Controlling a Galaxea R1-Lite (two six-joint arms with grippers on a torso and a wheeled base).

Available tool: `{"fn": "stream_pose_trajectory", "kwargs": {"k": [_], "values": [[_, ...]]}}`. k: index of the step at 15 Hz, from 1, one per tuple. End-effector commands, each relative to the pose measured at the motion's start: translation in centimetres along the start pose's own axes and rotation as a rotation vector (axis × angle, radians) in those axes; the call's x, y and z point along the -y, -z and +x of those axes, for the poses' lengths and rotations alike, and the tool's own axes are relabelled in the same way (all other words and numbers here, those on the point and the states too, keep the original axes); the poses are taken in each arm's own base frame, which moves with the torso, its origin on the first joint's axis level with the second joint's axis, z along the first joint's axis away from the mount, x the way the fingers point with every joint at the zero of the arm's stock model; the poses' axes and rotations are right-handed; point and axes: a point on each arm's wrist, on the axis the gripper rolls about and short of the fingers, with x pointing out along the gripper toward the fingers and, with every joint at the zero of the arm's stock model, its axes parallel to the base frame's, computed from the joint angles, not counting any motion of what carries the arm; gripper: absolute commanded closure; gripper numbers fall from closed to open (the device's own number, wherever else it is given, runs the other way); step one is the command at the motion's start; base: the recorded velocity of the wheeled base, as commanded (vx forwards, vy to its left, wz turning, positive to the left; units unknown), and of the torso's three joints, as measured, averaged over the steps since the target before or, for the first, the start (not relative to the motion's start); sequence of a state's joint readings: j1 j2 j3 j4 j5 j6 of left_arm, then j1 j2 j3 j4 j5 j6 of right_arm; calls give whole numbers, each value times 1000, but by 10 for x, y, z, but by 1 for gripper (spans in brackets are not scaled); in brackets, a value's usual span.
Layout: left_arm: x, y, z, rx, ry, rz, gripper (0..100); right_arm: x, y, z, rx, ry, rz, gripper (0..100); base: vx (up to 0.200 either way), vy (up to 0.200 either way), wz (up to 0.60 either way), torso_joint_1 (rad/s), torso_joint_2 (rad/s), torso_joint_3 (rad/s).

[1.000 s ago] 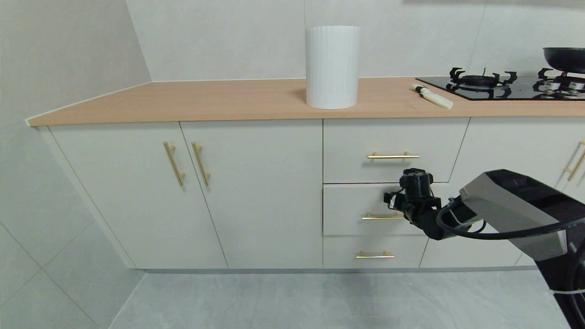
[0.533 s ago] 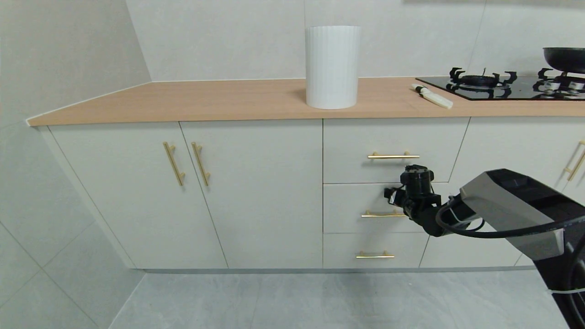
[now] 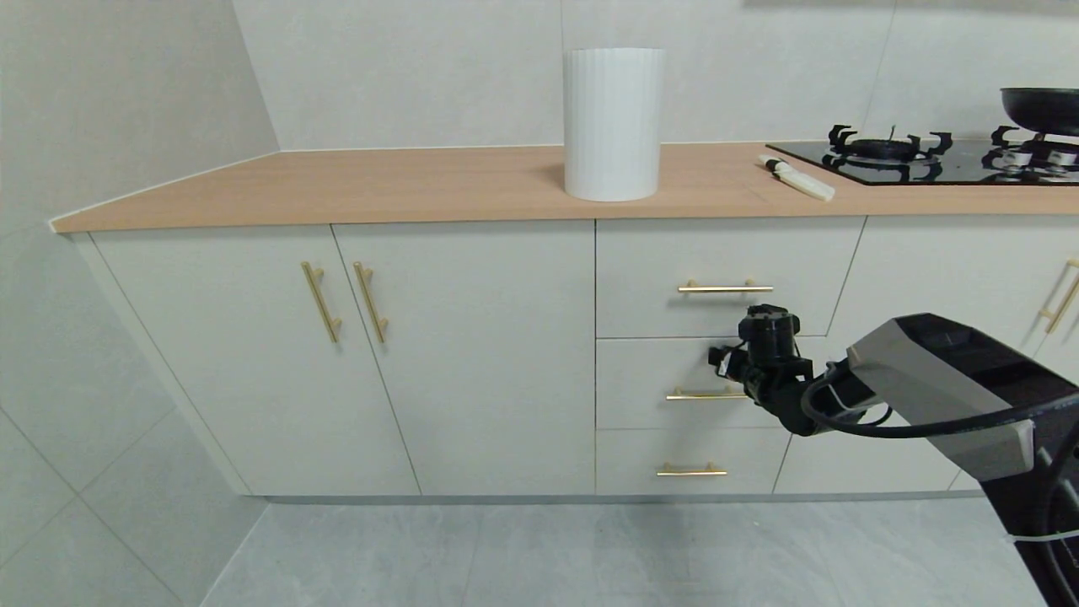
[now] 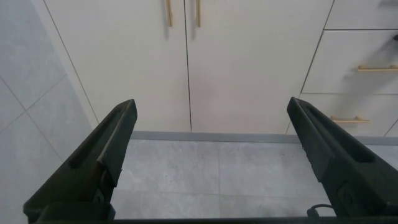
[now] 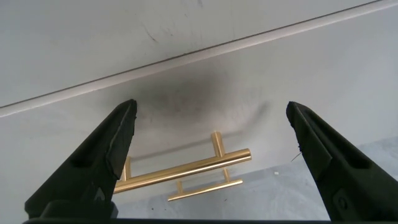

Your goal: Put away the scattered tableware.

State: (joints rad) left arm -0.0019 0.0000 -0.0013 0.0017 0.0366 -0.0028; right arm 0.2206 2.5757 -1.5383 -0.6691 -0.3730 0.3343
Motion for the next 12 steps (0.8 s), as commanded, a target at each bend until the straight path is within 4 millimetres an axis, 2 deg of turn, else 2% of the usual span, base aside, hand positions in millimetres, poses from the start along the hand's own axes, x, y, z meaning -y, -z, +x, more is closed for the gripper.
{"fn": "stream_pose_trajectory", "kwargs": {"k": [1,3,4,8,9,10,12], "values": [[0,0,0,-1,-1,0,0,1,-5,-6,2,4,-1,0,0,0,0,0,0,0],[0,0,0,-1,-1,0,0,7,-6,-23,-36,13,-23,0,0,0,0,0,0,0],[0,0,0,-1,-1,-2,0,17,-6,-52,-92,27,-73,0,0,0,0,0,0,0],[0,0,0,-3,-1,0,0,36,-41,-150,-81,5,-100,0,0,0,0,0,0,0],[0,0,0,-1,-1,-2,0,41,-44,-164,-78,4,-99,0,0,0,0,0,0,0],[0,0,0,-3,-1,0,0,61,-48,-212,-73,1,-97,0,0,0,0,0,0,0],[0,0,0,-1,-1,0,0,82,-55,-264,-26,-14,-76,0,0,0,0,0,0,0]]}}
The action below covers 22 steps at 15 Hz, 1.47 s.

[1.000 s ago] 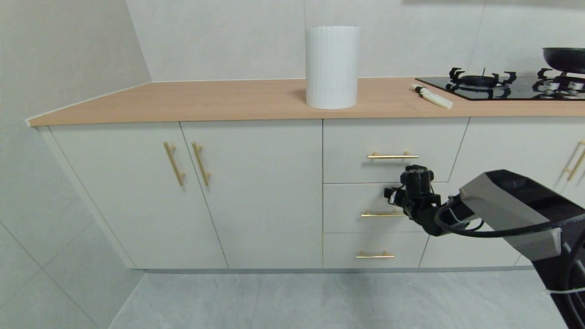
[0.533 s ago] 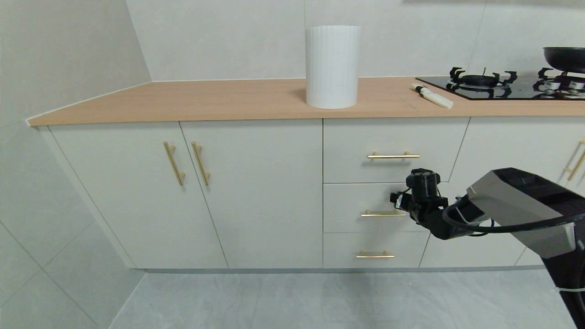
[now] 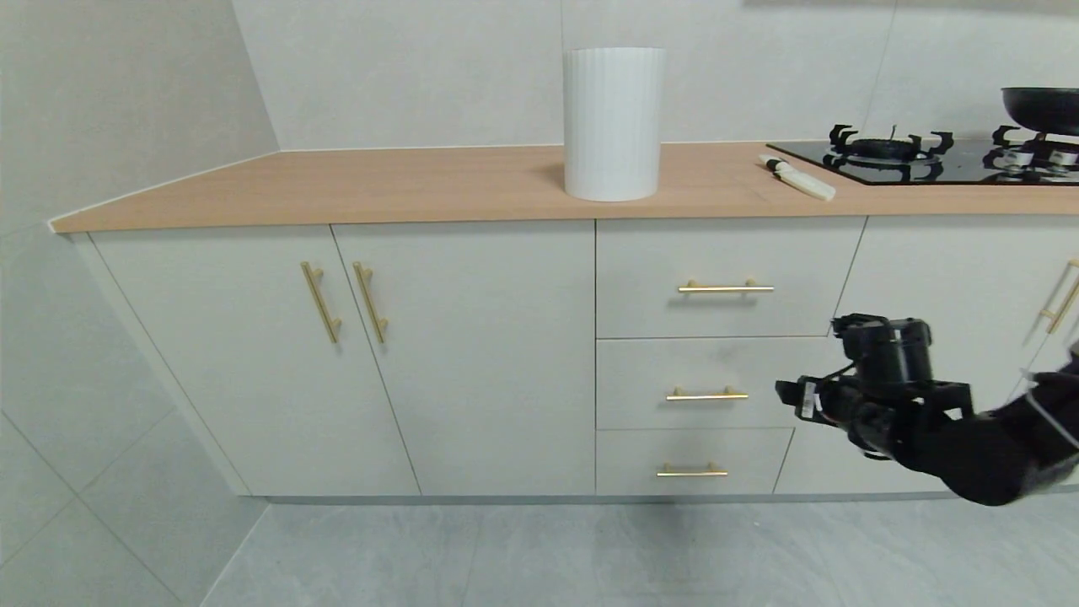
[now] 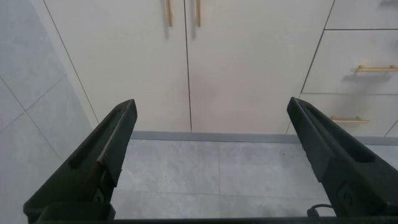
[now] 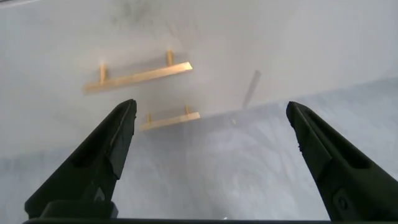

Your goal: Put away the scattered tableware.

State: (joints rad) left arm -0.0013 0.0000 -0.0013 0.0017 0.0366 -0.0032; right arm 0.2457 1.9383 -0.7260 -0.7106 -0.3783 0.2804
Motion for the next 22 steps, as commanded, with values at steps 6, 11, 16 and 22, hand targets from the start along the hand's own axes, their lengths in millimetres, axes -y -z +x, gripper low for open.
{"fn": "stream_pose_trajectory", "kwargs": {"k": [6,11,16,22], "values": [[0,0,0,-3,0,0,0,103,7,-241,458,-79,-7,0,0,0,0,0,0,0],[0,0,0,-3,0,0,0,140,45,-306,612,-23,-122,0,0,0,0,0,0,0],[0,0,0,-3,0,0,0,156,84,-330,672,72,-88,0,0,0,0,0,0,0],[0,0,0,-1,0,0,0,155,101,-333,658,232,-68,0,0,0,0,0,0,0]]}}
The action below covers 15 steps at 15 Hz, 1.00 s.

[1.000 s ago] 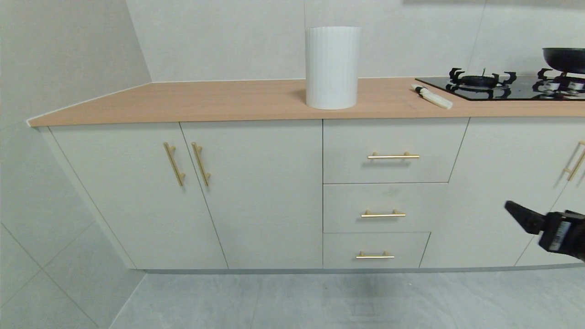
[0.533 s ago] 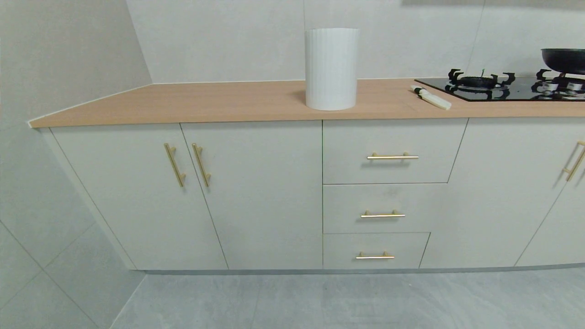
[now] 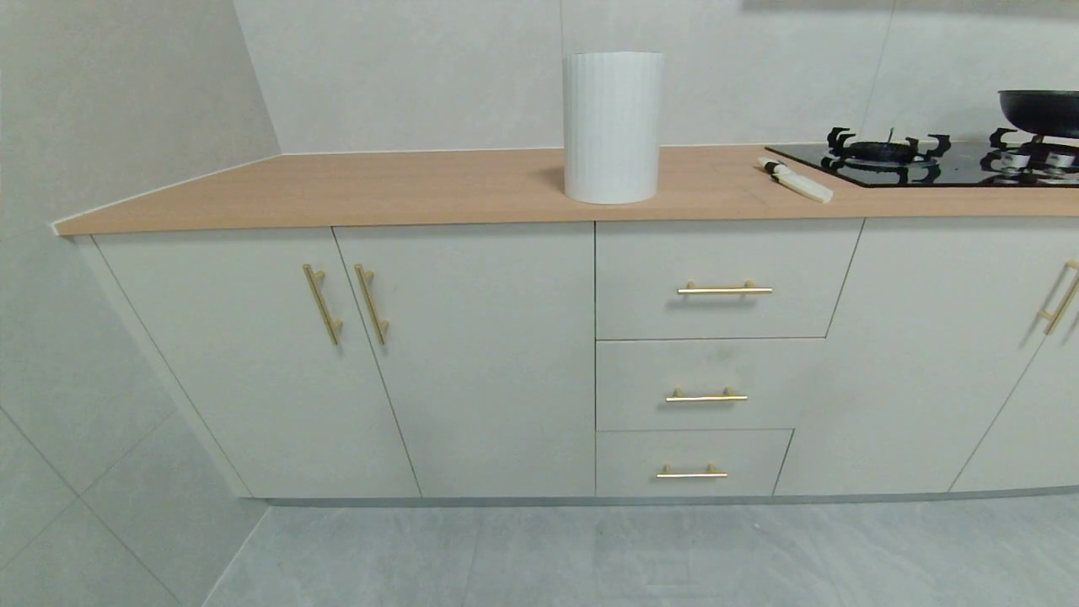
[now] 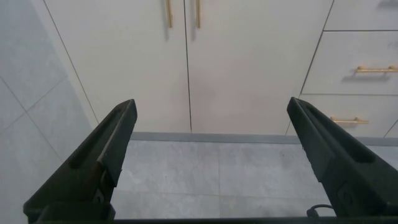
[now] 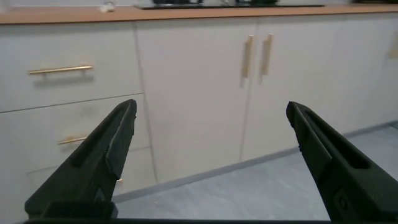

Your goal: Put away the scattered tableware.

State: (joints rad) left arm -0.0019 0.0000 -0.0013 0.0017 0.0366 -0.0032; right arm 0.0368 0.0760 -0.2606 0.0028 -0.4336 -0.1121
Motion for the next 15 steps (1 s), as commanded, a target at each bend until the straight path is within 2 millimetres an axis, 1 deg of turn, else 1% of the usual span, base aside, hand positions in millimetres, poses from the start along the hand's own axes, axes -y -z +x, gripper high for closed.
{"fn": "stream_pose_trajectory", "kwargs": {"k": [1,3,4,5,6,8,9,10,15], "values": [[0,0,0,-1,-1,-1,0,0,11,-11,3,-18,-5,0,0,0,0,0,0,0],[0,0,0,-1,-1,0,0,-5,28,-5,-35,-81,-7,0,0,0,0,0,0,0],[0,0,0,-3,-1,0,0,-11,42,-1,-45,-167,14,0,0,0,0,0,0,0],[0,0,0,-3,-1,0,0,-15,52,2,-34,-234,38,0,0,0,0,0,0,0],[0,0,0,-1,-1,0,0,-17,59,4,-20,-262,51,0,0,0,0,0,0,0],[0,0,0,-1,-1,0,0,-17,63,4,-65,-277,81,0,0,0,0,0,0,0],[0,0,0,-1,-1,0,0,-18,69,3,-125,-280,67,0,0,0,0,0,0,0],[0,0,0,-1,-1,0,0,-18,71,2,-150,-294,66,0,0,0,0,0,0,0],[0,0,0,-3,-1,-1,0,-20,72,3,-179,-368,60,0,0,0,0,0,0,0]]}}
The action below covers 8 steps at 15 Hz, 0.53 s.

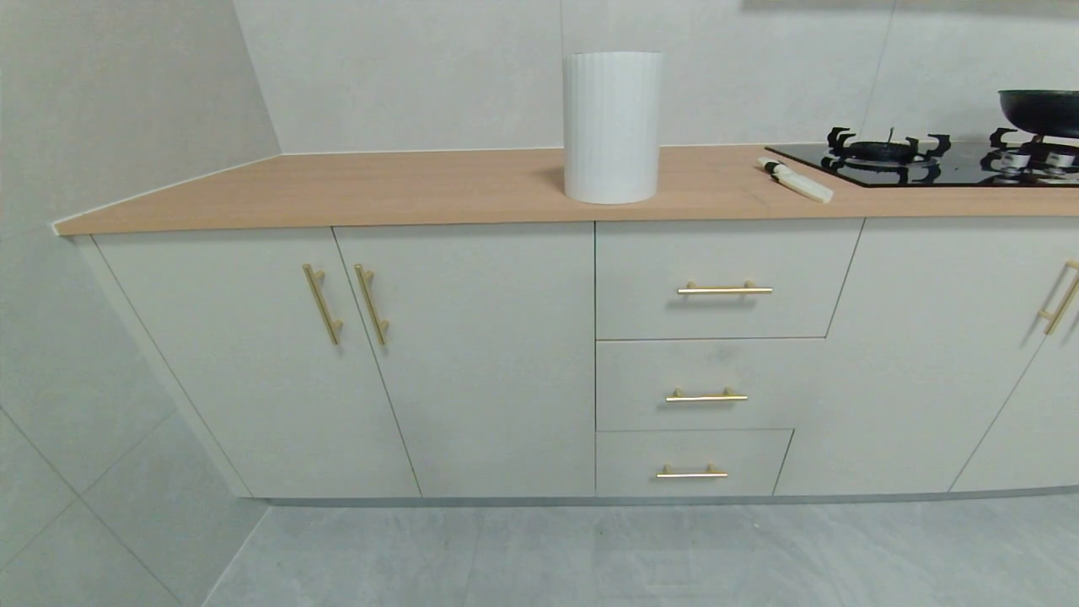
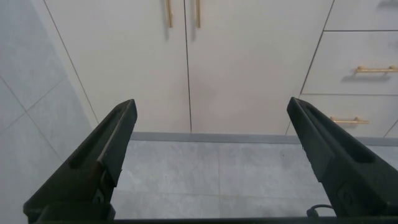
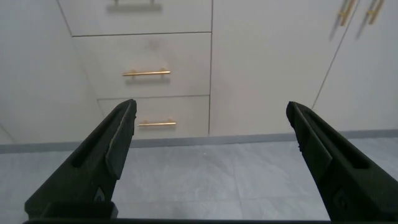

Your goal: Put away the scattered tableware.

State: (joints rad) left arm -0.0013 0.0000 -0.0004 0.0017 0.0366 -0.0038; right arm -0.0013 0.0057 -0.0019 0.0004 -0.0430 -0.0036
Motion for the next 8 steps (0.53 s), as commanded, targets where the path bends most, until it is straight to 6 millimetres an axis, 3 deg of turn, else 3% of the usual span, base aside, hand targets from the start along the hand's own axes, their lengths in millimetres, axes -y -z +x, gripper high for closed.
{"fn": "stream_pose_trajectory", "kwargs": {"k": [1,8], "values": [[0,0,0,0,0,2,0,0,1,0,1,-1,17,0,0,0,0,0,0,0],[0,0,0,-2,-3,2,0,0,1,0,1,-1,16,0,0,0,0,0,0,0]]}}
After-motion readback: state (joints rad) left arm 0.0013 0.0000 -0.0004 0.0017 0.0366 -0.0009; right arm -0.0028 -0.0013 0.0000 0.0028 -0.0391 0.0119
